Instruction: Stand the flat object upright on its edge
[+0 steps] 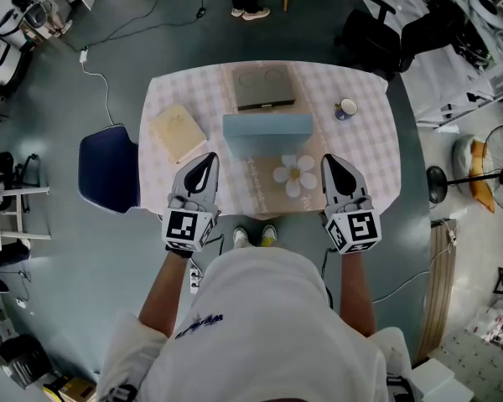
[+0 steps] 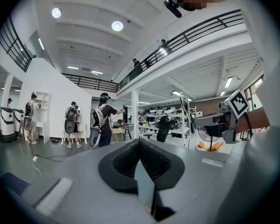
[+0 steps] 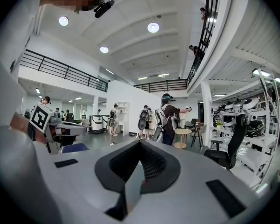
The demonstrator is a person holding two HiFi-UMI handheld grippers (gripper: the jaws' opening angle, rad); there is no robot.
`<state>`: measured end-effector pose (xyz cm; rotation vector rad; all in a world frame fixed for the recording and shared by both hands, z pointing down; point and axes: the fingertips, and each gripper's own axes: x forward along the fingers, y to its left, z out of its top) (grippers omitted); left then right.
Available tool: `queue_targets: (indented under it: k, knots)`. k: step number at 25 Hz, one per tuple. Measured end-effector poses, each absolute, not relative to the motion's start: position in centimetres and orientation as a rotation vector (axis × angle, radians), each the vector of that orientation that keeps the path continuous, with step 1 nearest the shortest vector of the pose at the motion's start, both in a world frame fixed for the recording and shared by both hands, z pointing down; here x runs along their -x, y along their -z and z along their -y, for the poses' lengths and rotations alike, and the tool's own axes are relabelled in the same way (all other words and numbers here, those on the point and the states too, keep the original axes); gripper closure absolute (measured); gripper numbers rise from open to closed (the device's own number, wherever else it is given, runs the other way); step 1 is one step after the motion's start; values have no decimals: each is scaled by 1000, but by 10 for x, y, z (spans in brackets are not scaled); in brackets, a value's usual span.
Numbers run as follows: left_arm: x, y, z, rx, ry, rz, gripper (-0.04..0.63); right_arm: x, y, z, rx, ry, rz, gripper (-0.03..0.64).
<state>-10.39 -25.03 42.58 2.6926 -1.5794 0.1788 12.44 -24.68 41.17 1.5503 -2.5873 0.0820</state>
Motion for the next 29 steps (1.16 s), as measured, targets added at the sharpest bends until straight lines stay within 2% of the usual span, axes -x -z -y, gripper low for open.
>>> queue_targets:
  k: [29]
  knots:
    - [128,-428,223,-2681,-168,1580,594,-90,-414,226,-1516,-86,2577,614]
